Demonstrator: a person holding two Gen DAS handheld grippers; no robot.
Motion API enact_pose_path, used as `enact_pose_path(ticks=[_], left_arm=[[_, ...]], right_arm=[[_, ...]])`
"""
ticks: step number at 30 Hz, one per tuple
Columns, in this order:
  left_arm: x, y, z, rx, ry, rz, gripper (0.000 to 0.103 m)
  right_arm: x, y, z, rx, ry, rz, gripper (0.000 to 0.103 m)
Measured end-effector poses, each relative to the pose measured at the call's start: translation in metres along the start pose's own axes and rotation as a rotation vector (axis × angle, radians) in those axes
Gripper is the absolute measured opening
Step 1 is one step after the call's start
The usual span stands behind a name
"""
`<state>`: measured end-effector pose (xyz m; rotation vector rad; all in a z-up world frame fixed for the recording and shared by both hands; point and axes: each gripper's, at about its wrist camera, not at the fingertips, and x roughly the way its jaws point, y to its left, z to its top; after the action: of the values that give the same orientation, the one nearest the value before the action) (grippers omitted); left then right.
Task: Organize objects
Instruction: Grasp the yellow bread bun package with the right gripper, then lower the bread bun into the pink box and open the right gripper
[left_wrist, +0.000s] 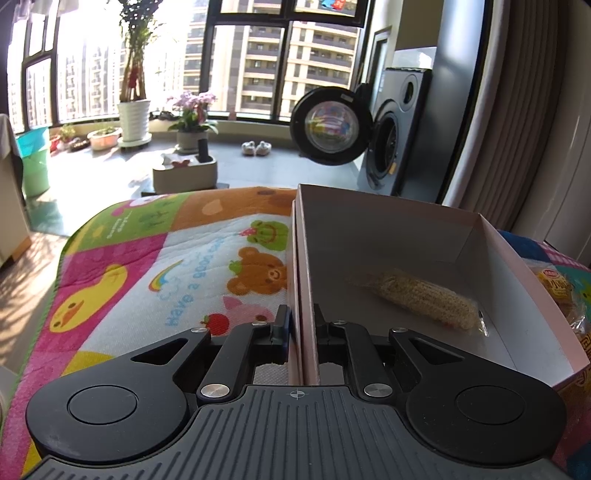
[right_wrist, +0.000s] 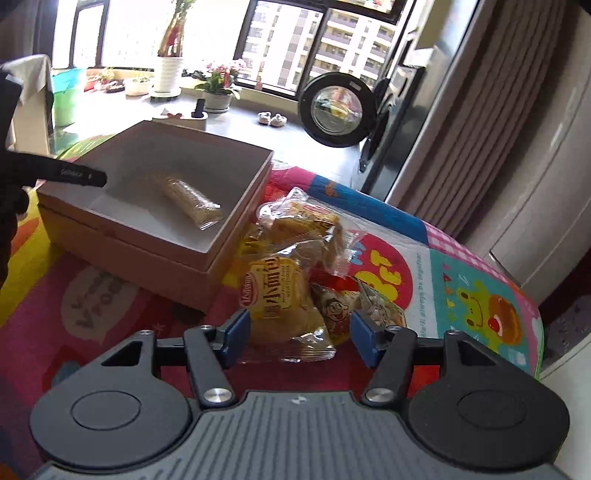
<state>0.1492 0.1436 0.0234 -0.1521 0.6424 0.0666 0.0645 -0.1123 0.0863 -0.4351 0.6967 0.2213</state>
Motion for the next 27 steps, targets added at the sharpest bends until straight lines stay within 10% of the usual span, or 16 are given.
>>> enact_pose_path(ticks=[8,13,27], left_arm=[[-0.001,-0.001,0.000,-0.001,-0.001,0.001,0.012],[0.000,-0.002,0.000,0.006,-0.004,0.002,0.013],[0.002,-0.002,-0.001,-0.001,-0.009,-0.003,0.014]], right_arm=[[0.041,0.054,0.003,-0.247,-0.023,-0.080,0.075],[0.046,0.044,0.006,-0.190,0.015,-0.070,0.055],[-0.061,0.026,-0.010,0.008,0.089,0.069,0.053]])
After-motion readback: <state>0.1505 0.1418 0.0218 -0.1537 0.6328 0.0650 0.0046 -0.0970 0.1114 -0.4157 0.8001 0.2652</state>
